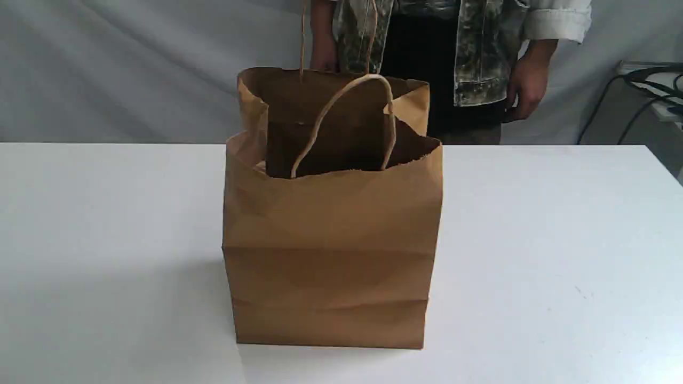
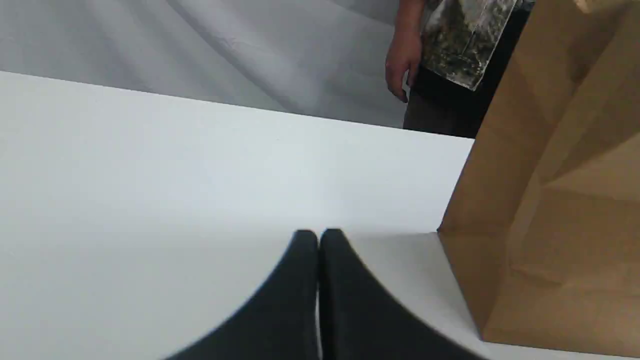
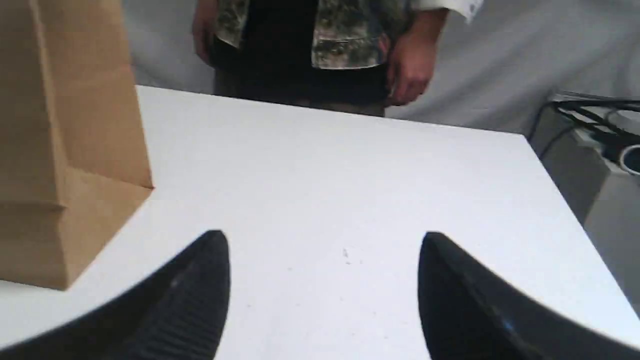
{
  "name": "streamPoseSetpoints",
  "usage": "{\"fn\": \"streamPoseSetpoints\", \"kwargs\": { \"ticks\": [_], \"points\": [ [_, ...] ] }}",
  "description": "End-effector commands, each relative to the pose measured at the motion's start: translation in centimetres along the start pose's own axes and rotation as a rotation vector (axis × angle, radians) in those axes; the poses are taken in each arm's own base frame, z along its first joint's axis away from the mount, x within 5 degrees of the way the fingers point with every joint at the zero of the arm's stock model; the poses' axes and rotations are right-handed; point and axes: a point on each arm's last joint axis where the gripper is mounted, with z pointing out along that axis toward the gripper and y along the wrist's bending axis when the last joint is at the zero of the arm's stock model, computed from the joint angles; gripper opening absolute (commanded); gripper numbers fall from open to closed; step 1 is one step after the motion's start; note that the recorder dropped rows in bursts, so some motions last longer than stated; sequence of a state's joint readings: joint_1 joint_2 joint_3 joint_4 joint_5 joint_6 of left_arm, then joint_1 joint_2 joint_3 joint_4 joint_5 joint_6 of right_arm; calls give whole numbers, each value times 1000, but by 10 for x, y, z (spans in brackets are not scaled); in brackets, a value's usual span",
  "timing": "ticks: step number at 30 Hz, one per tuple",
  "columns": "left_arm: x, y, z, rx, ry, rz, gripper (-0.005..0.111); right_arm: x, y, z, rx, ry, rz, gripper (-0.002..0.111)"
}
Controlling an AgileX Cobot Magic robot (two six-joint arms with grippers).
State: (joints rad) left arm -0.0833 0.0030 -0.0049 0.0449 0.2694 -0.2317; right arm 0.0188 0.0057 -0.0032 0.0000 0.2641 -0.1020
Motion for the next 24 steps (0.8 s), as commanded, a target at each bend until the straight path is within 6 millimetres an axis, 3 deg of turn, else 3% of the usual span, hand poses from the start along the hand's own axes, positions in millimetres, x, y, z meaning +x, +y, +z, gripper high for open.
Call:
{"fn": "streamPoseSetpoints", "kwargs": {
  "ticks": [1,4,7,11,24],
  "points": [
    [1,0,0,0,-2,-3,0,2,-3,0,48,13,-1,55],
    [1,0,0,0,-2,-3,0,1,-2,0,45,5,48,55],
    [1,0,0,0,-2,-3,0,0,2,0,-1,-12,299,55],
    [1,0,0,0,-2,-3,0,-3,6,0,-52,-29,495,55],
    [1,0,0,0,-2,-3,0,-3,6,0,-55,-29,508,55]
  ]
}}
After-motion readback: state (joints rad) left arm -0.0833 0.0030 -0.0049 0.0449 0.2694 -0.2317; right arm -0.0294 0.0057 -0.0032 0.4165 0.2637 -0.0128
